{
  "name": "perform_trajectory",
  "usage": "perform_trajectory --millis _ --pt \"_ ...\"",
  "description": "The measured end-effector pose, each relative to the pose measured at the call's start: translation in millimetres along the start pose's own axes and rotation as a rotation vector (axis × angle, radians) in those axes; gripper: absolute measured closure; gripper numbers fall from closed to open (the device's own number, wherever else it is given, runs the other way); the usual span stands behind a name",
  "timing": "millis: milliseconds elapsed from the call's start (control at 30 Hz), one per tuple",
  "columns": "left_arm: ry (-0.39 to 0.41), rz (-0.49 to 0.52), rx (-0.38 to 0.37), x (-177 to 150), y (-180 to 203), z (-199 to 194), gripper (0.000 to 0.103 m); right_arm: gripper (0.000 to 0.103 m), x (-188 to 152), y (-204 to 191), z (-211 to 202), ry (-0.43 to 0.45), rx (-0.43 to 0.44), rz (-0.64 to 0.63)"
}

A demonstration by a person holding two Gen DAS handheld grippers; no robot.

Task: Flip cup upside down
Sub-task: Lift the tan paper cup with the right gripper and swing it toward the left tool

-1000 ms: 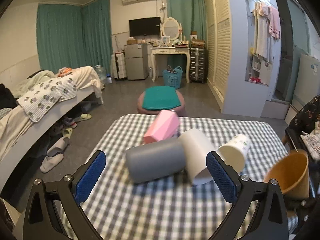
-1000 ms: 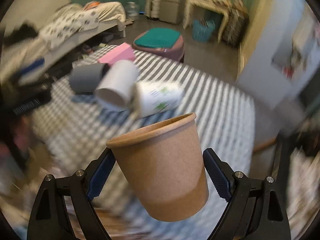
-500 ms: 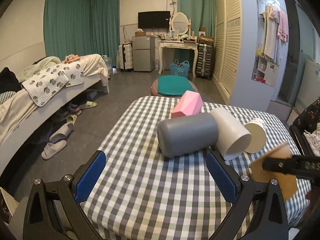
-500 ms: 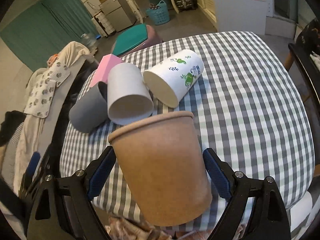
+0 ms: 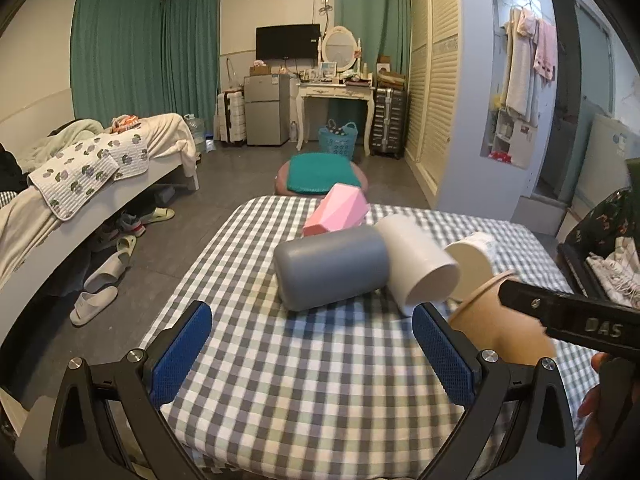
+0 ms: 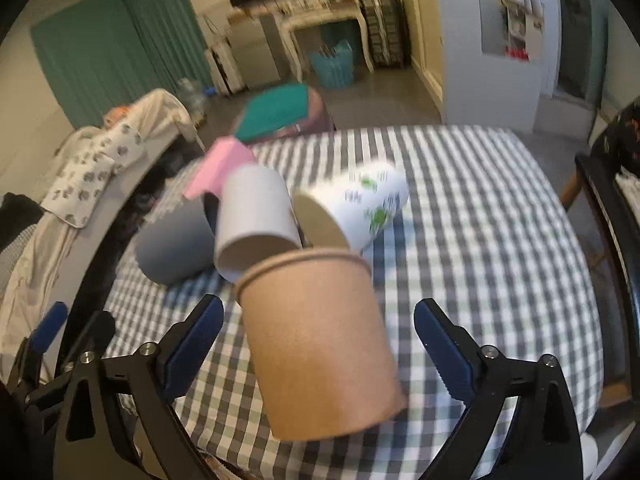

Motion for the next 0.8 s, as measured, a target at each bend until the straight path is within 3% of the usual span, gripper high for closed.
perform_trajectory --millis 200,467,633,800 --pt "0.030 0.020 -0.039 4.3 37.9 -24.1 0.000 0.003 12.1 18.6 -66.2 0.205 -0.038 -0.069" --pt "-0.022 0.036 -0.123 -20.0 111.6 -27.0 0.000 0.003 -6.8 77.9 -139.9 0.418 -0.211 -0.137" --pt "-0.088 0.062 -0.137 -43.3 147.8 -9.1 0.000 0.003 -24.6 104.2 -141.2 0.433 -0.229 -0.138" --pt "-0.120 0.010 -0.117 -55.2 157.4 13.2 0.000 0.003 -33.5 127.4 -127.9 0.405 -0.221 -0.113"
Point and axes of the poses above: each gripper's, at about its wrist camera, not at the fingertips, and z roughly the way its jaws point, y to its right, x to its top, the point moved 10 cm from there along z, roughly the way its jaws point, and after that the axes turned 5 degrees about -y, right-handed, at the moved point
